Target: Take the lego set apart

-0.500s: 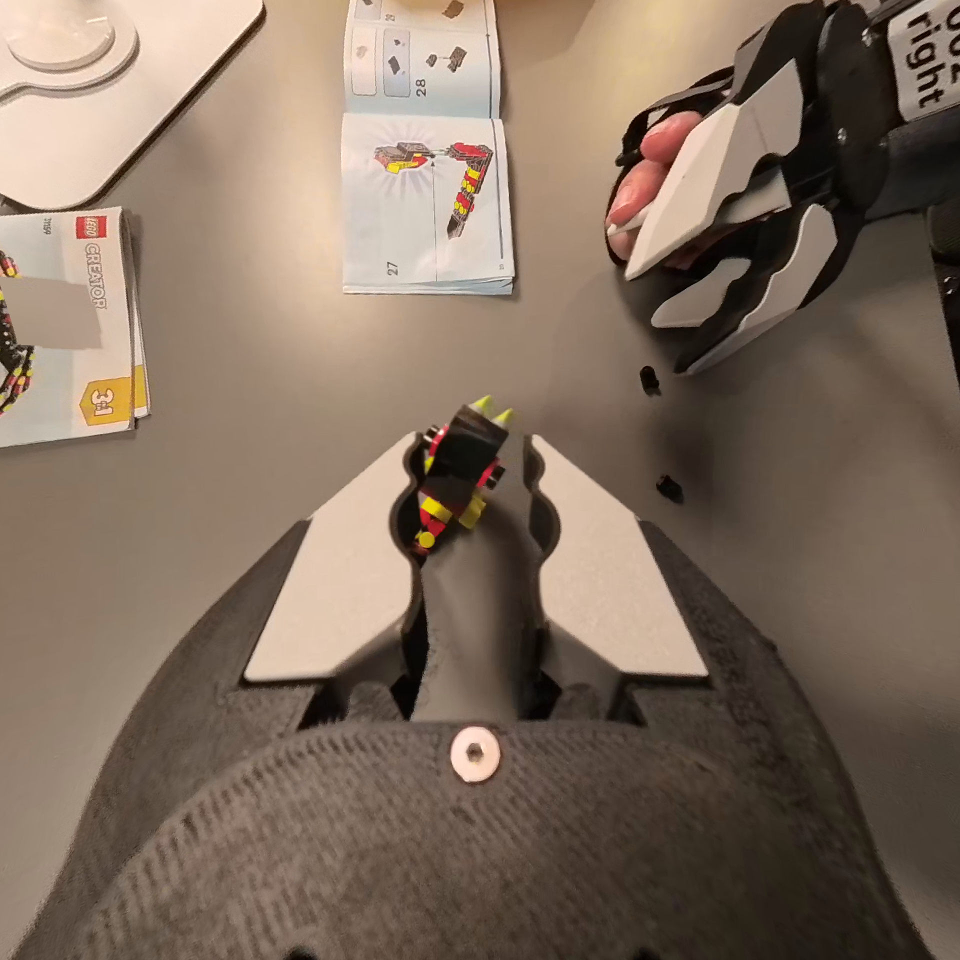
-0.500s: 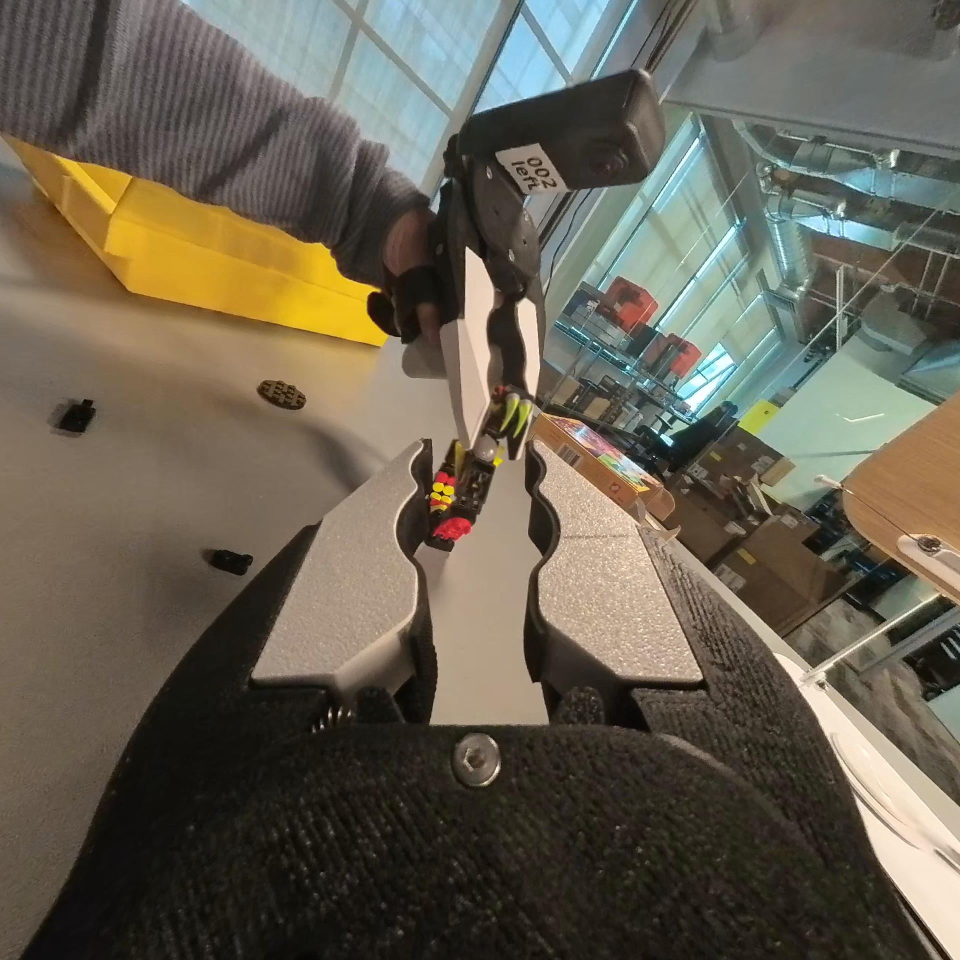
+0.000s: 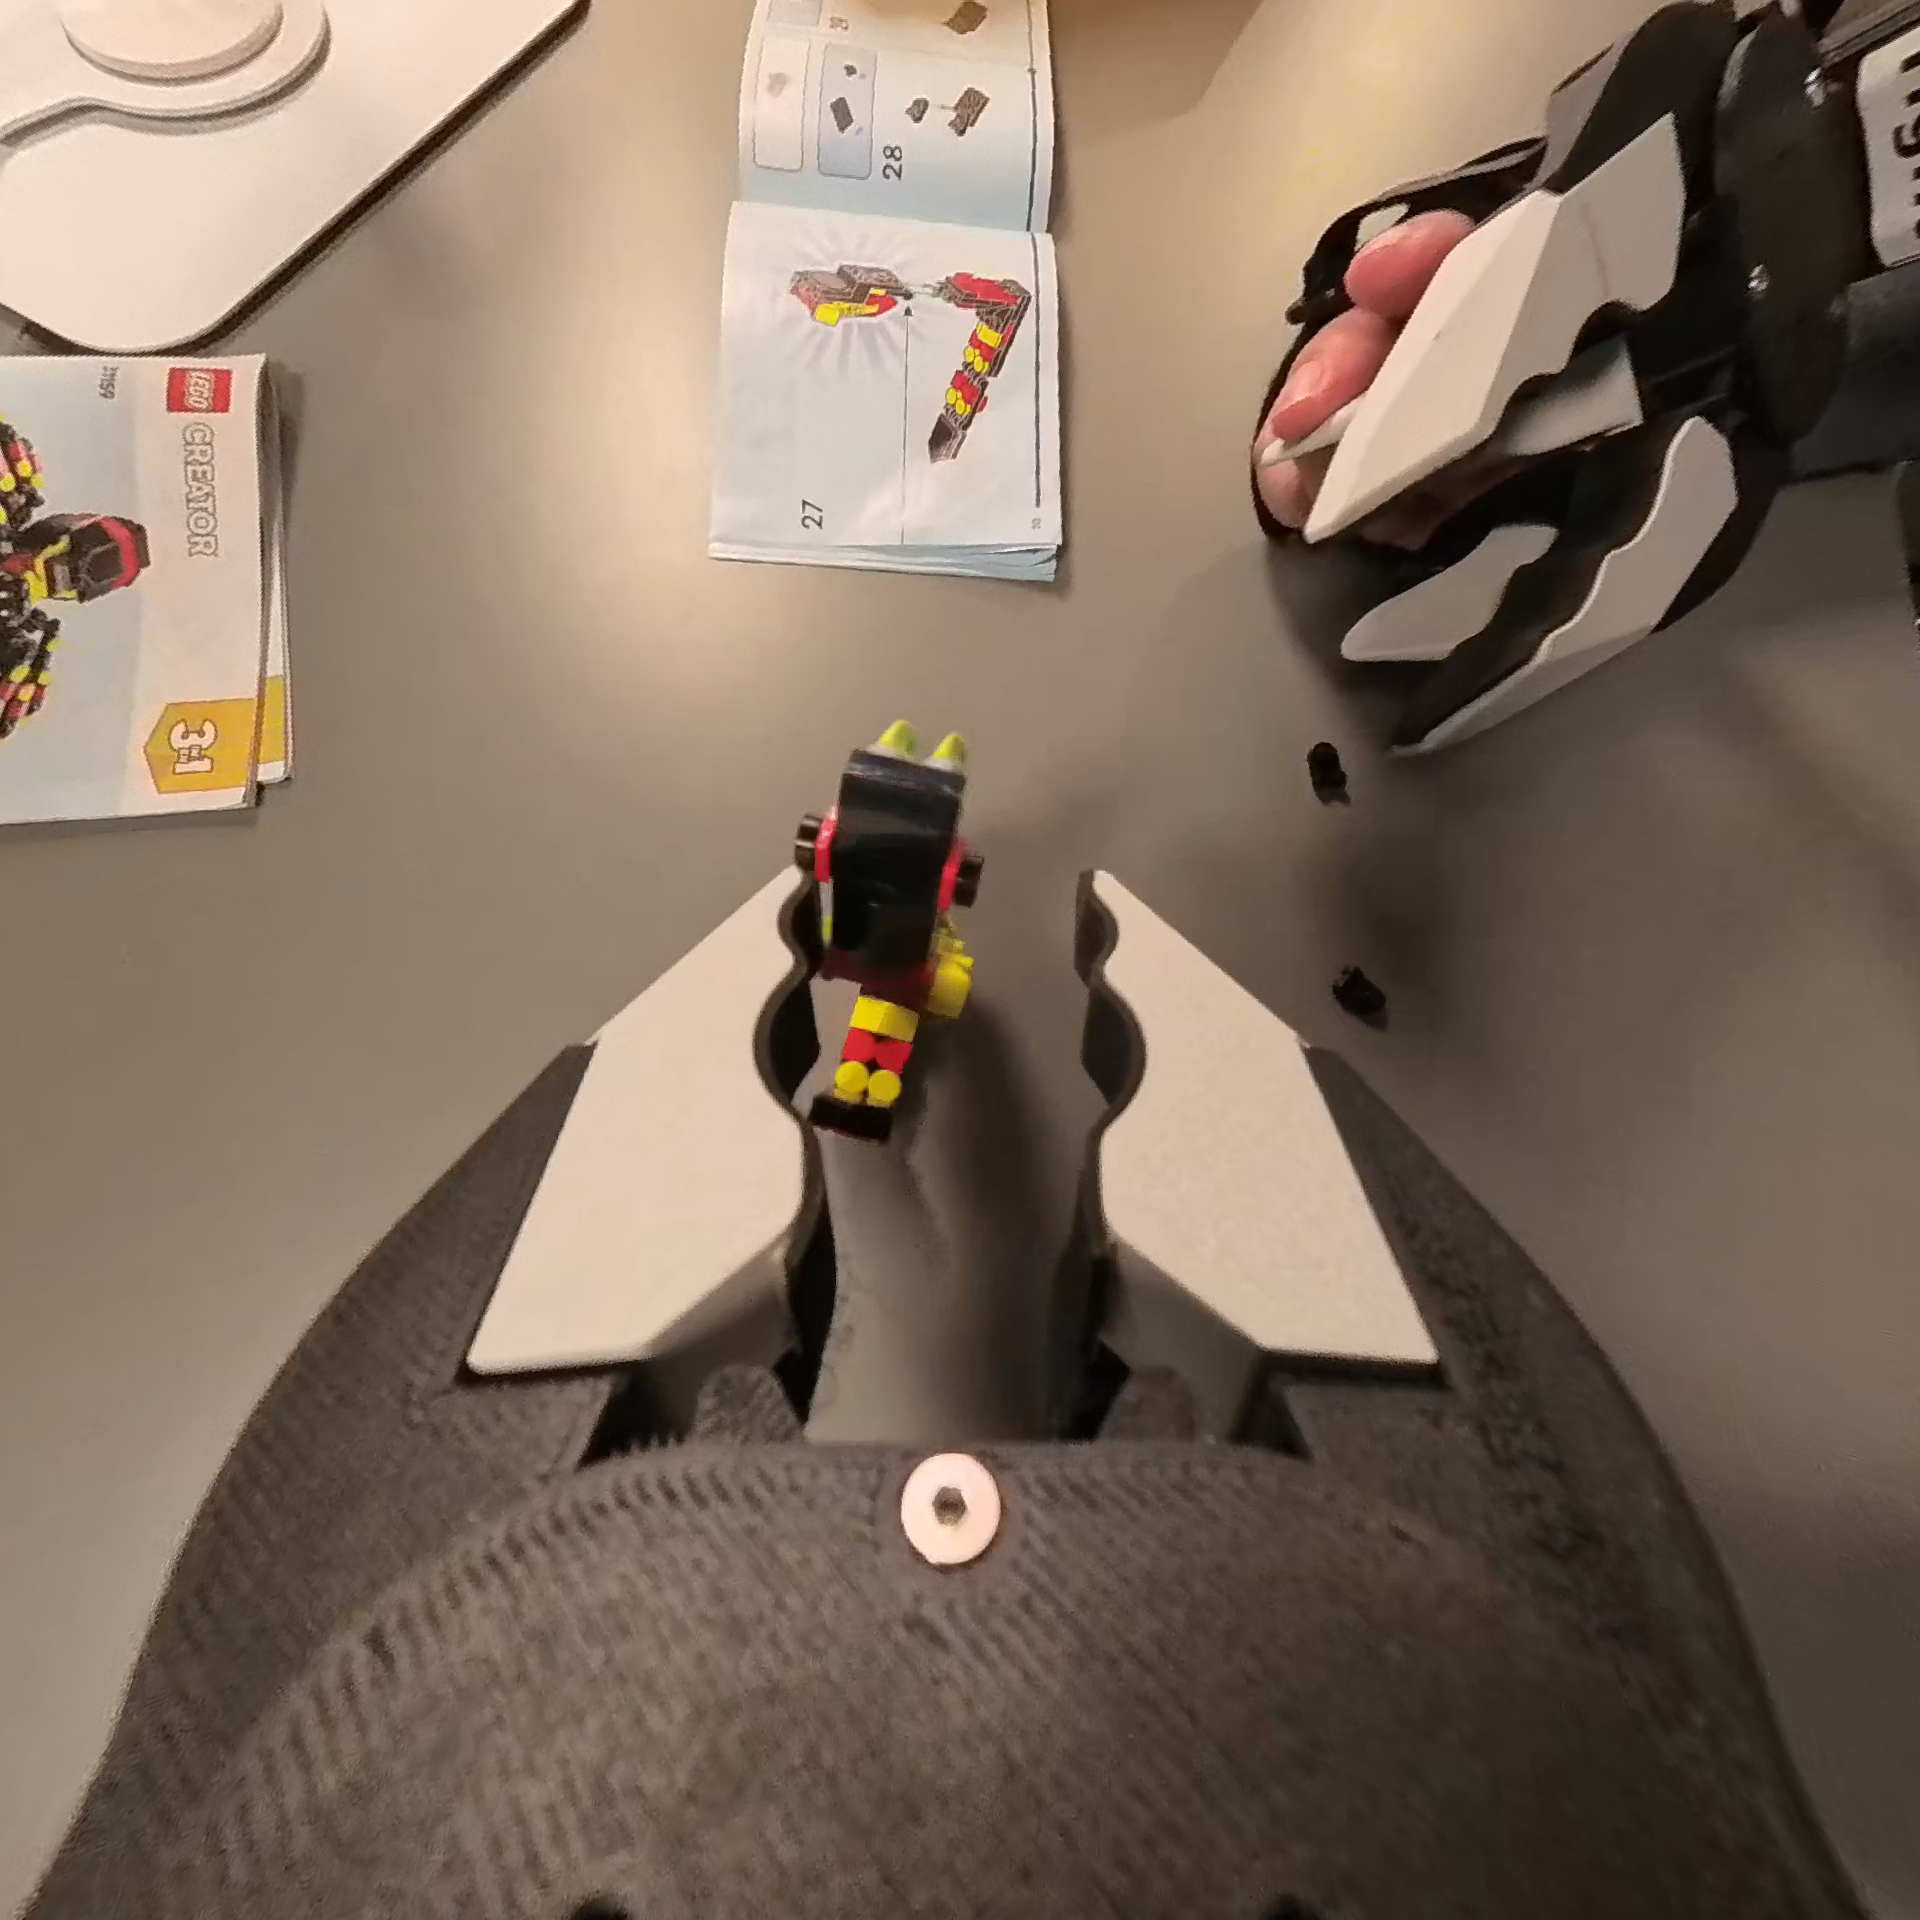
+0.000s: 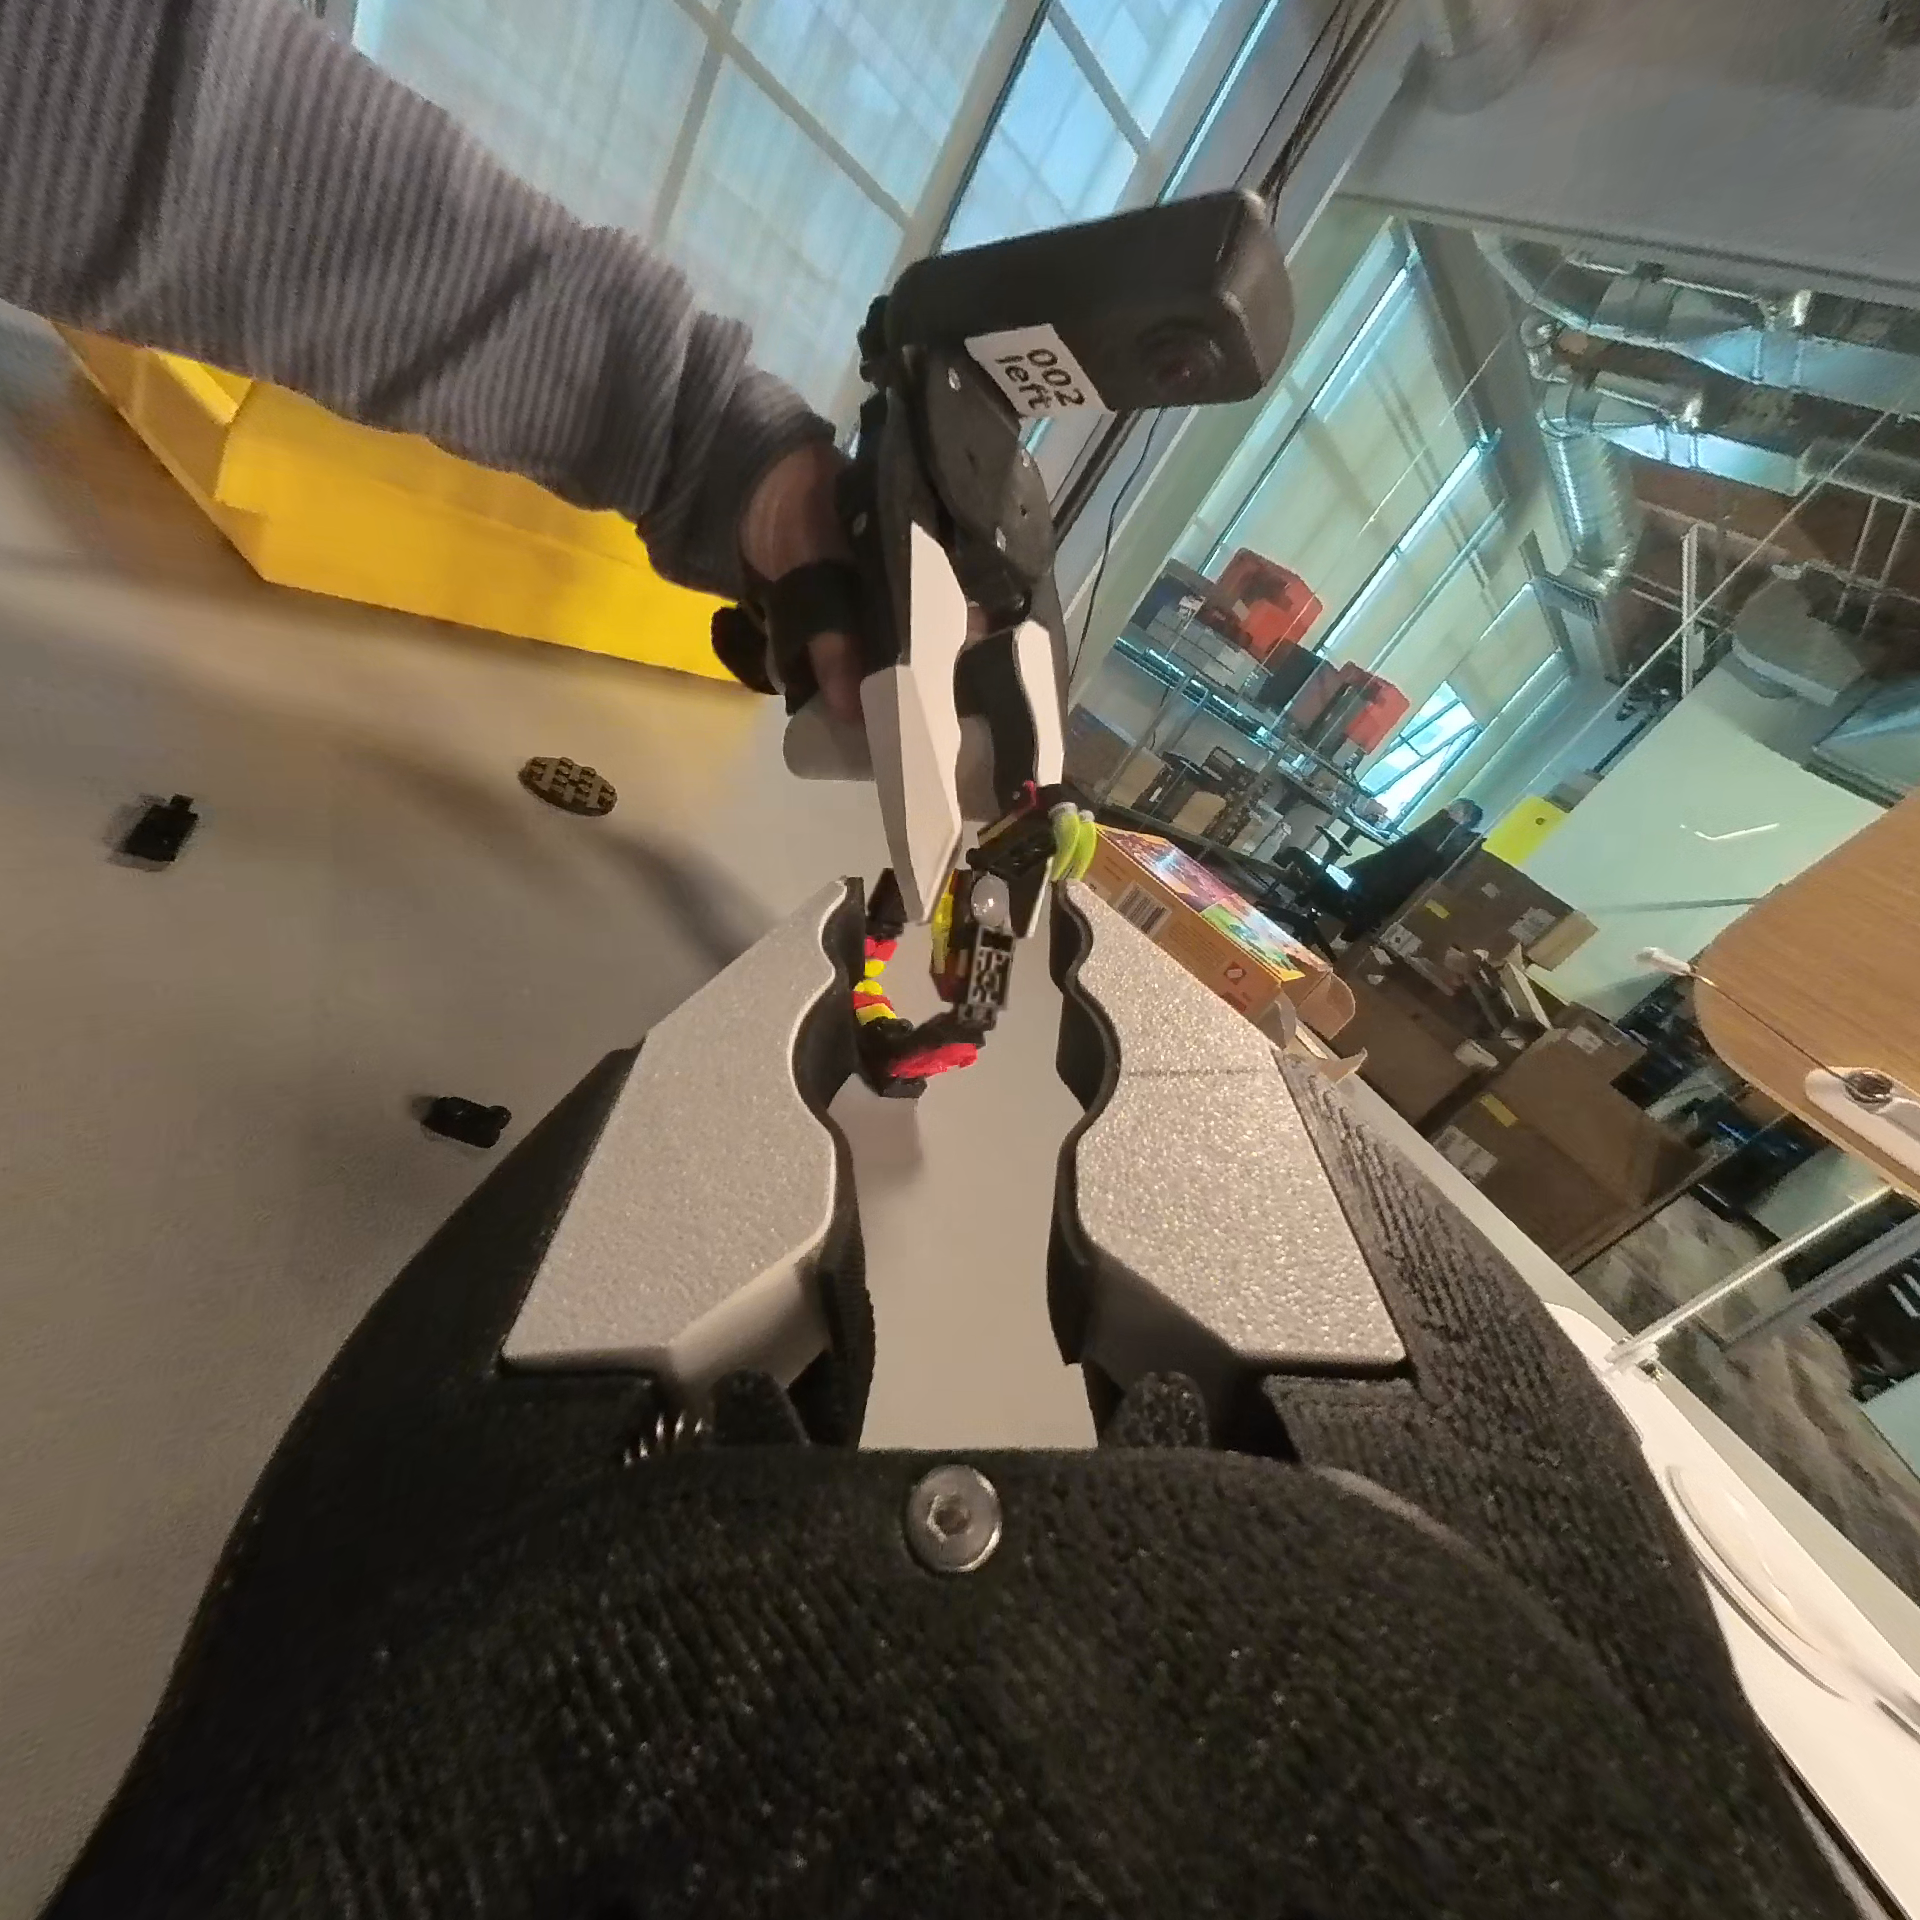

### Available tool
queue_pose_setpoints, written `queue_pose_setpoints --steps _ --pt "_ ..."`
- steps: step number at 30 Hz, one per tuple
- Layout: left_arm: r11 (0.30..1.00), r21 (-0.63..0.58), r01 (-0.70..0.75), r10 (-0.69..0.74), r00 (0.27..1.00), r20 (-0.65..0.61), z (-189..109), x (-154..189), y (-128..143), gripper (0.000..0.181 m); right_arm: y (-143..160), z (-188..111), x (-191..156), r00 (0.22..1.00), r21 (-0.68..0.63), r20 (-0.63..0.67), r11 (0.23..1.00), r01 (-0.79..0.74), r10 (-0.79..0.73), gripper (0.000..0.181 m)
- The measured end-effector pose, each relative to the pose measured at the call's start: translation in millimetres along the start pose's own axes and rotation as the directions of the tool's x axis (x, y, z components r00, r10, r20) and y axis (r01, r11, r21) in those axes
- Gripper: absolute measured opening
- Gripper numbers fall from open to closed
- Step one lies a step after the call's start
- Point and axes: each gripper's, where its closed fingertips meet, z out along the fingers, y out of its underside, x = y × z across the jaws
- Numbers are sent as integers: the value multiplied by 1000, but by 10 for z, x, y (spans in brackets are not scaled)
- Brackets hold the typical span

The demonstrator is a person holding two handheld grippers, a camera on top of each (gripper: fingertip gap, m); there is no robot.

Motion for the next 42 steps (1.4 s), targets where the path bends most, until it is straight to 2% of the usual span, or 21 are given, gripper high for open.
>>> queue_pose_setpoints --steps 9,11,14,16,18,20,22,24,26,29,33,42 --pt "1000 14 11 -11 999 38 20 -73 19 53 6 0 0 1000 -3 0 1000 0 0 33" --pt "1000 25 13 -15 995 96 -16 -137 24 66 6 -3 9 1000 -3 -5 1000 2 -2 34" --pt "996 50 80 -91 956 278 -213 -239 99 112 18 -15 57 1000 -14 -30 1000 -4 4 36" --pt "982 139 126 -173 894 413 -388 -179 143 117 56 -18 119 998 -44 -62 999 -13 10 36" --pt "959 243 146 -258 803 537 -497 -30 162 103 146 -7 194 994 -114 -110 993 -21 8 33" --pt "937 311 159 -329 699 635 -481 184 188 75 261 -1 241 988 -214 -155 976 -36 2 23" --pt "943 311 119 -316 615 722 -389 380 202 53 323 7 193 988 -286 -154 957 -45 0 6" --pt "941 334 61 -316 518 795 -369 472 167 45 323 22 89 992 -321 -124 945 -68 30 0" --pt "927 374 13 -335 477 812 -343 537 142 24 342 57 -40 990 -371 -78 919 -136 115 0" --pt "955 294 44 -284 427 858 -326 494 276 0 391 119 -191 973 -444 -36 869 -219 227 0" --pt "969 239 70 -246 400 883 -297 456 347 0 486 206 -303 977 -530 -24 825 -194 214 0" --pt "981 168 96 -192 386 902 -264 434 443 0 570 289 -426 976 -574 -8 798 -183 219 0"
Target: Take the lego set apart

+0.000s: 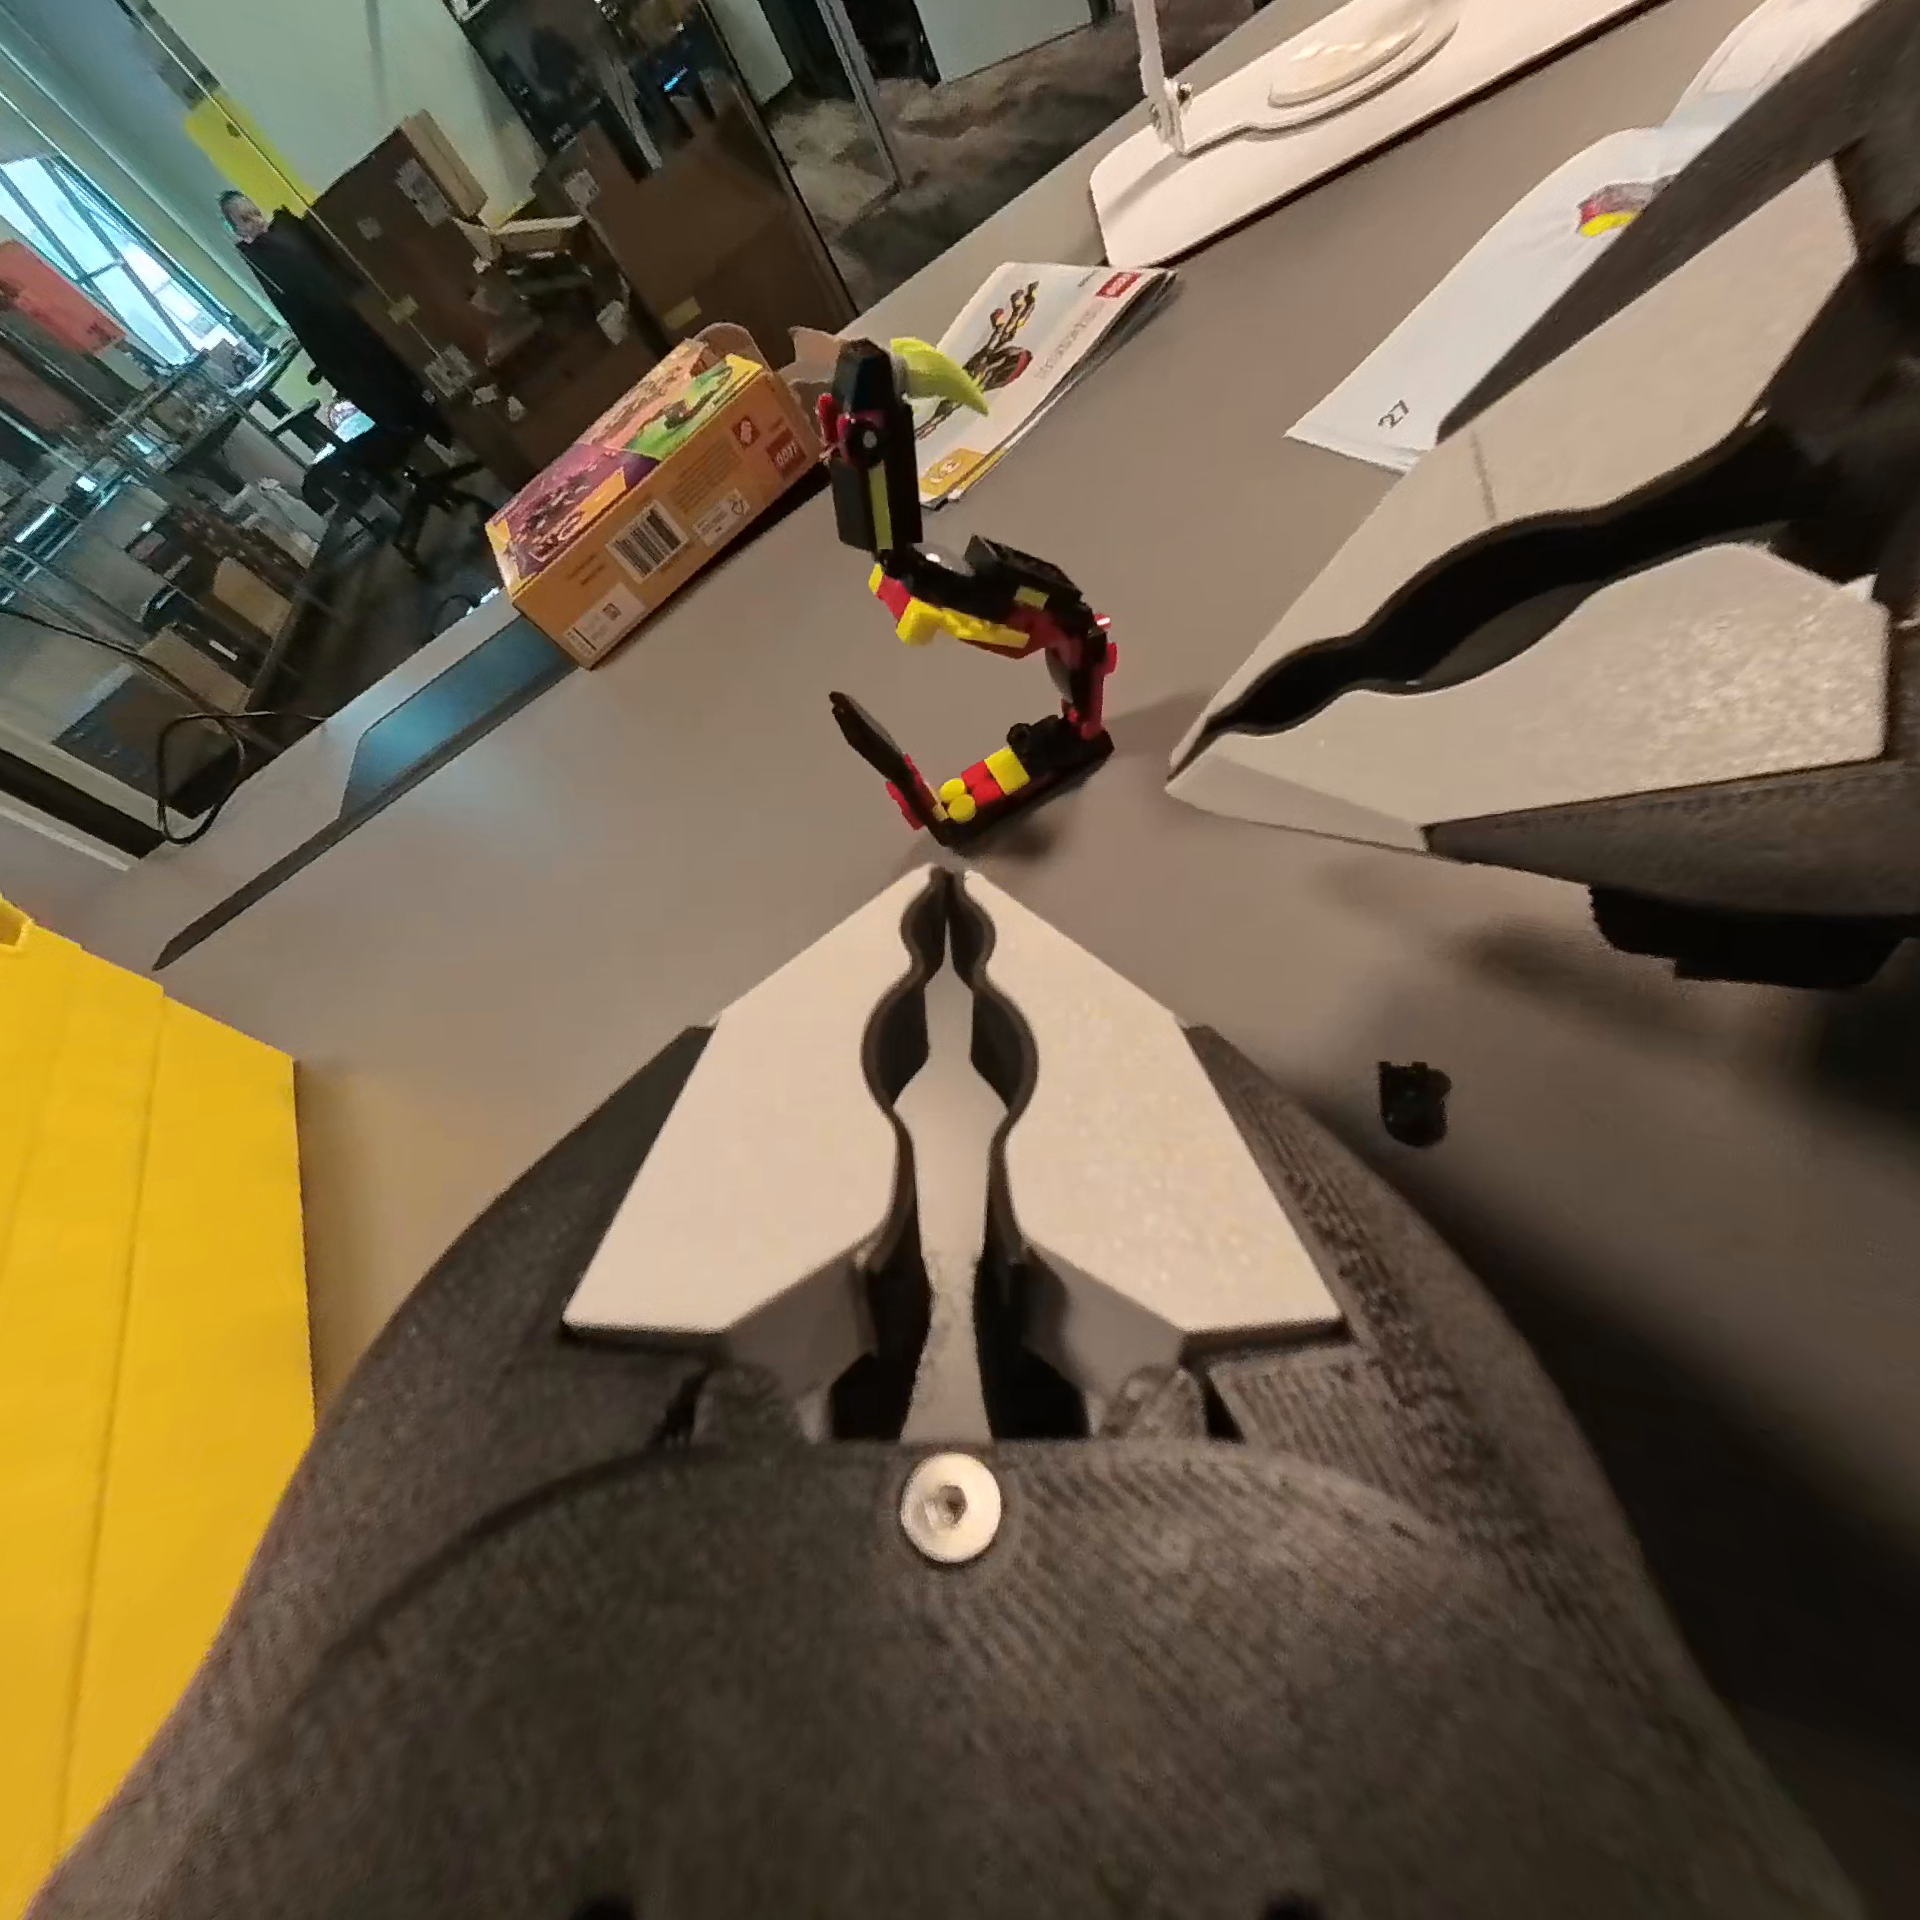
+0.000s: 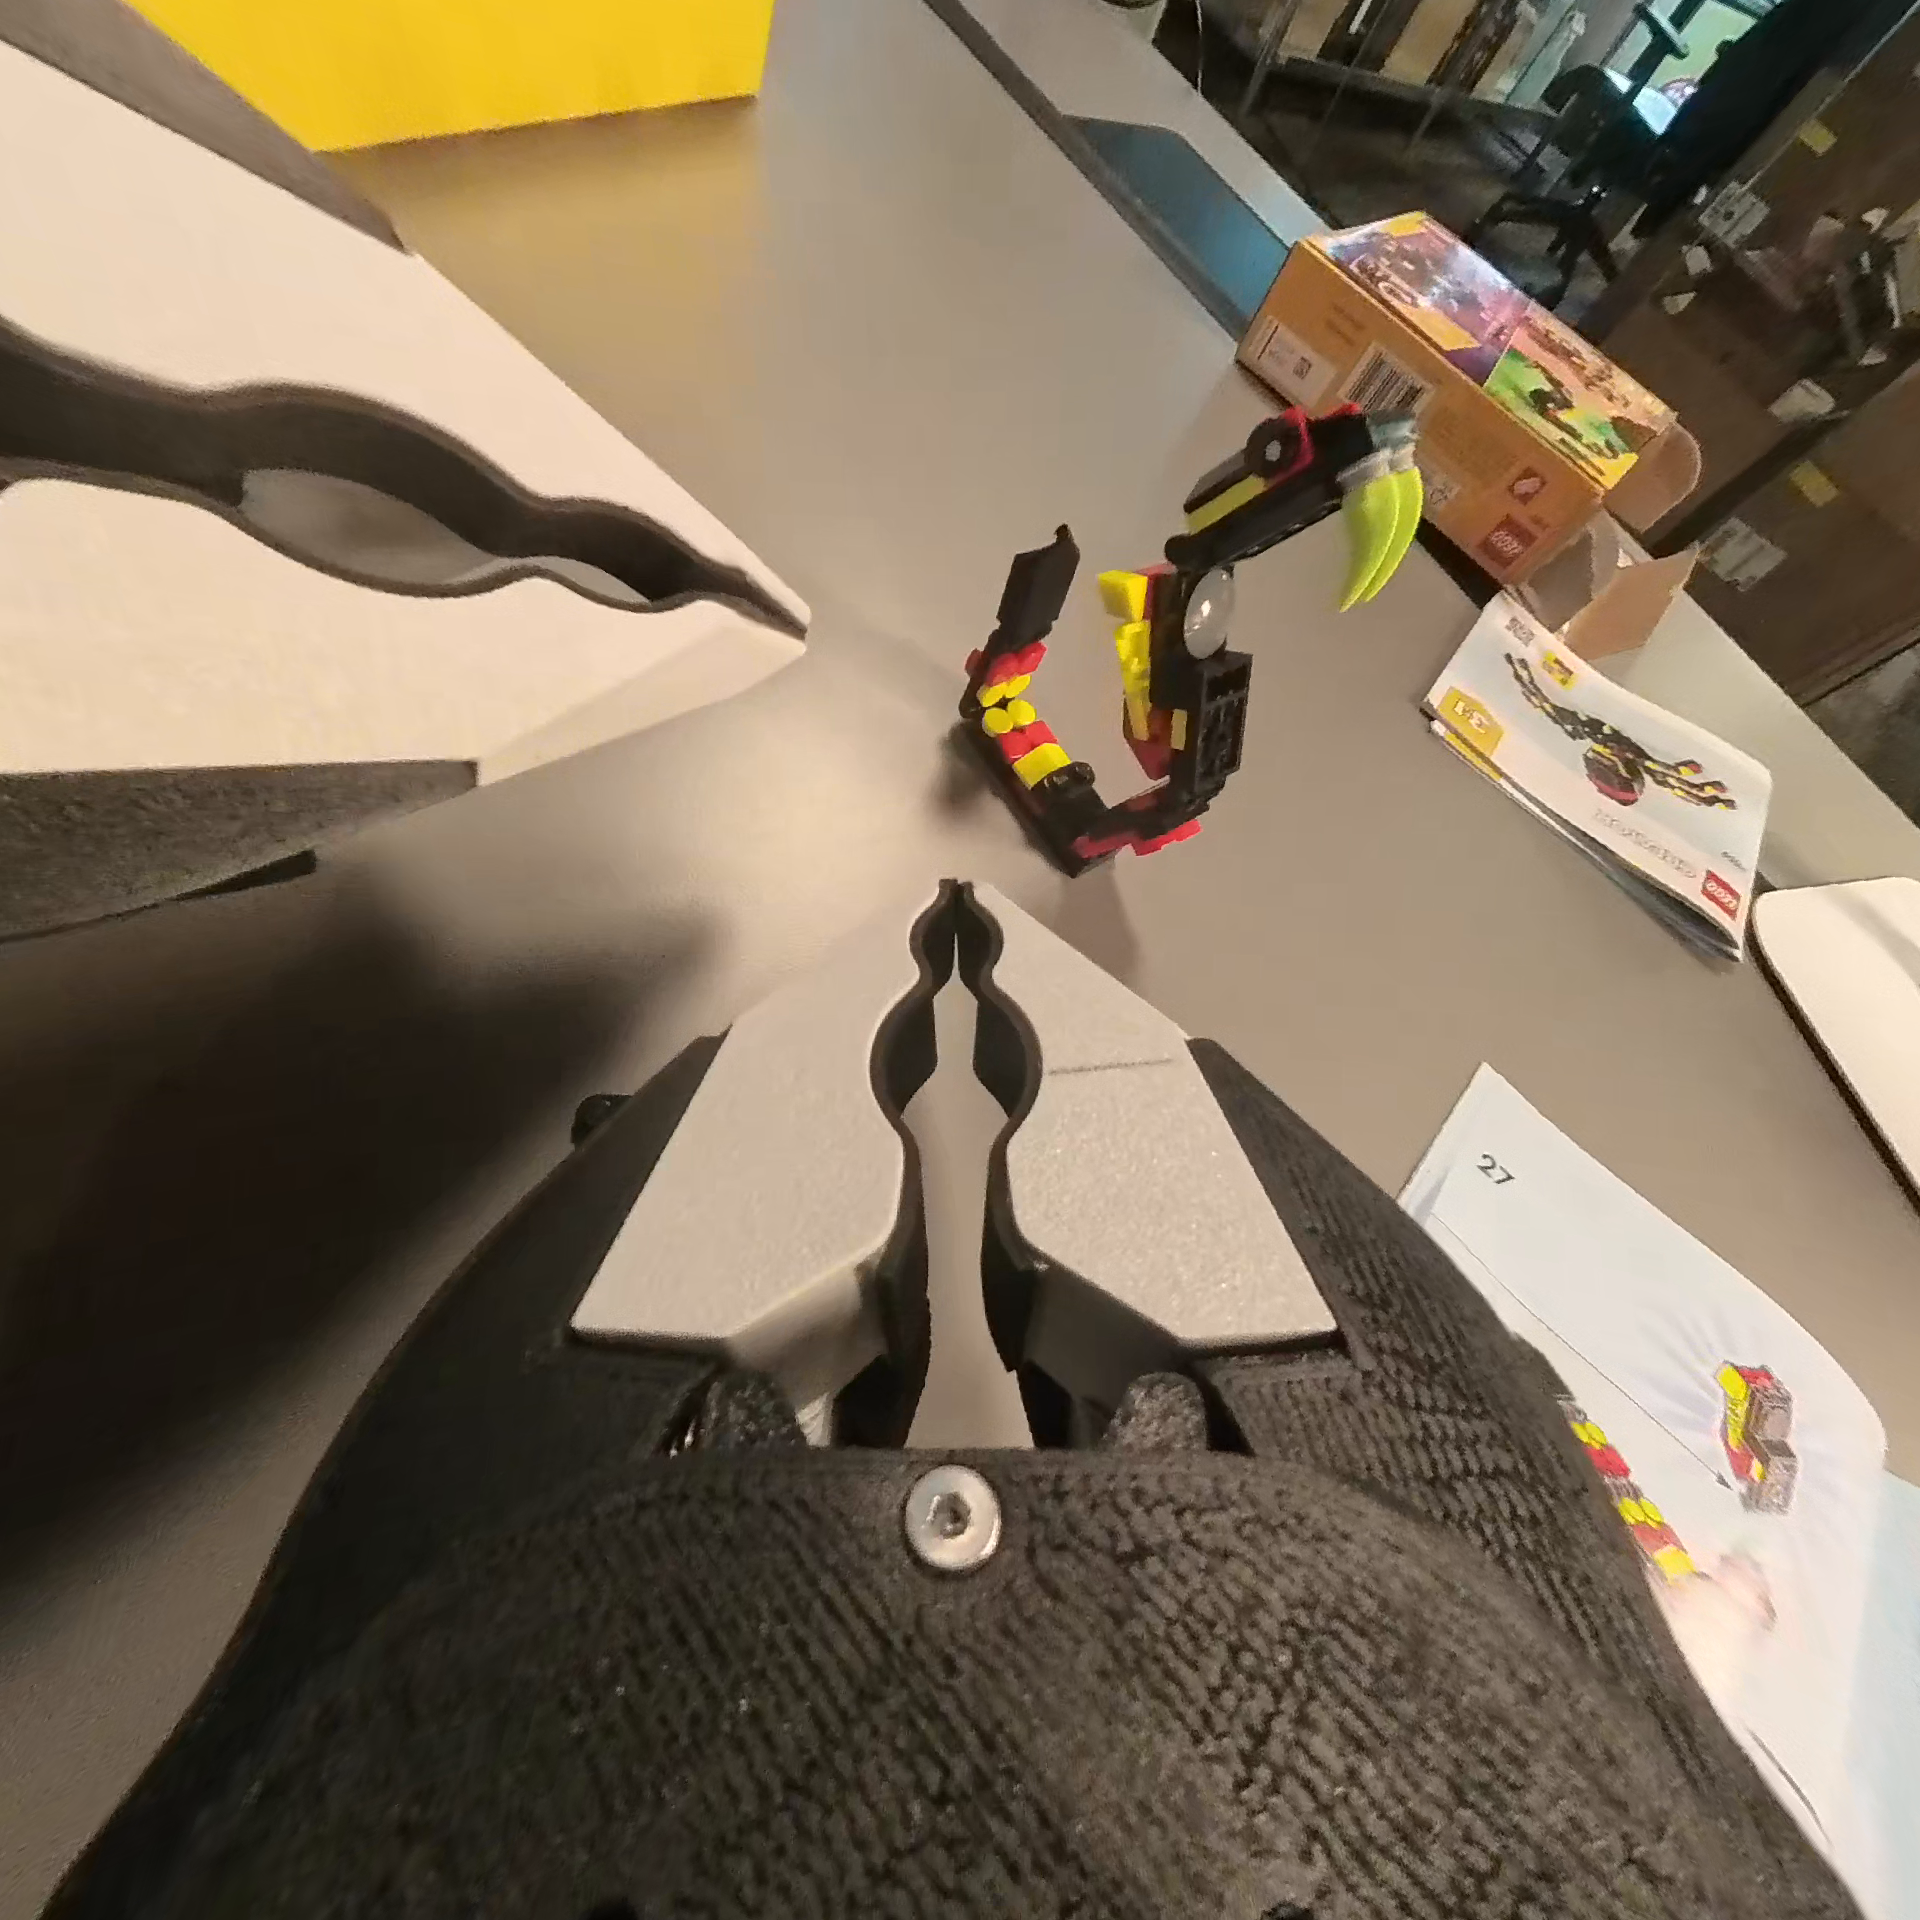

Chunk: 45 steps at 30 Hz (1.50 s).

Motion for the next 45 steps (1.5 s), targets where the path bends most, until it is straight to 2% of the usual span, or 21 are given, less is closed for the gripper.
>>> queue_pose_setpoints --steps 11,16,21,24,25,27,28,29,31,33,40,45 --pt "1000 -8 -23 23 999 -30 20 72 21 0 7 4 9 1000 4 11 1000 -16 16 0" --pt "1000 17 11 -9 993 -118 53 230 3 0 35 -20 118 999 17 -16 999 -30 30 0" --pt "986 159 -41 56 994 -96 127 -2 -248 0 43 -92 423 988 98 -121 992 -80 92 0" --pt "944 326 50 16 980 -197 115 -148 -536 0 -46 -137 618 981 194 -177 980 -48 83 0" --pt "928 360 95 2 966 -259 125 -169 -604 16 -84 -137 653 982 226 -175 973 -35 76 0" --pt "924 353 146 -3 927 -376 218 -169 -640 46 -180 -144 685 987 304 -144 952 -26 73 0" --pt "931 336 143 7 914 -406 293 -174 -627 55 -244 -160 685 990 353 -124 936 -20 68 0" --pt "938 319 135 16 904 -428 368 -177 -610 58 -310 -176 682 992 402 -107 915 -11 60 8" --pt "942 309 130 37 875 -482 459 -132 -626 51 -380 -164 717 993 449 -107 893 2 52 17" --pt "948 295 118 41 876 -481 540 -118 -643 45 -407 -114 763 990 455 -135 890 31 34 22" --pt "970 241 -8 98 926 -363 696 -65 -640 23 -408 55 691 961 369 -240 903 220 -136 23" --pt "978 207 -12 75 950 -302 713 -68 -639 18 -502 6 737 920 355 -355 886 299 -168 19"
